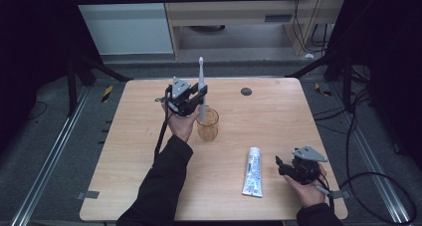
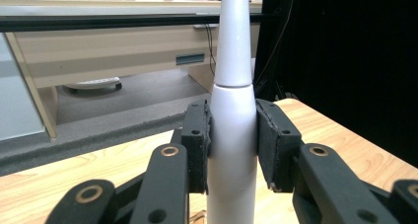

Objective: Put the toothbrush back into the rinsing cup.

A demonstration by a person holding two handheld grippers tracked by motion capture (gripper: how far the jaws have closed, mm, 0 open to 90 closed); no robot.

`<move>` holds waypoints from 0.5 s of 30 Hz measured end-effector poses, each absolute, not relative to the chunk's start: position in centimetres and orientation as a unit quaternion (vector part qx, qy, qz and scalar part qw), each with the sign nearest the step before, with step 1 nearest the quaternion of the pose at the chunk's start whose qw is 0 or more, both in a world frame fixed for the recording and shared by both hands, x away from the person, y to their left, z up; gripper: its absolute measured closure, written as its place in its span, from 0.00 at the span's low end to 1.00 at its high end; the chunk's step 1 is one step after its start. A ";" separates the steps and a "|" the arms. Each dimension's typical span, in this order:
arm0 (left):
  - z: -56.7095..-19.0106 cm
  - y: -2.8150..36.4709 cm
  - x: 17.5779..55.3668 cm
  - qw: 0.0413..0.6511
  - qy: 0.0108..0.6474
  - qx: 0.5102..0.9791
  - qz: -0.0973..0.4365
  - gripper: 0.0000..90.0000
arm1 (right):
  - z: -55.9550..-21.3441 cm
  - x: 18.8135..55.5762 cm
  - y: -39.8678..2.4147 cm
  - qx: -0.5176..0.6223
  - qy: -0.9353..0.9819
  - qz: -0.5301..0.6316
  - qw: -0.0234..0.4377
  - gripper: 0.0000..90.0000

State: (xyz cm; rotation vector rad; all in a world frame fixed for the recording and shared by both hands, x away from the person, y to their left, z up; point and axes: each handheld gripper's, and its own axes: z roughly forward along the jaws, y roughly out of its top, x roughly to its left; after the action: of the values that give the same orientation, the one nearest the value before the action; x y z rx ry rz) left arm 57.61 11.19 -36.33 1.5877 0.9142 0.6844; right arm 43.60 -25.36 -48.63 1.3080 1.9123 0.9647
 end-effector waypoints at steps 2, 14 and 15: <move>-36.7 11.2 57.6 0.557 0.386 0.675 0.292 0.75 | -48.6 43.6 -25.4 0.496 0.724 0.366 0.311 0.27; -38.3 11.7 57.4 0.556 0.392 0.674 0.290 0.74 | -48.6 43.6 -25.4 0.495 0.725 0.365 0.310 0.27; -38.4 11.7 57.4 0.554 0.392 0.674 0.290 0.74 | -48.6 43.6 -25.4 0.495 0.725 0.365 0.310 0.27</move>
State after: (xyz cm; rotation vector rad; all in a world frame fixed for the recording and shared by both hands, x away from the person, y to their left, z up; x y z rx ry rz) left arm 57.36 11.68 -38.44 1.5928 0.9266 0.6855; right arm 43.59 -25.35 -48.64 1.3078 1.9144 0.9631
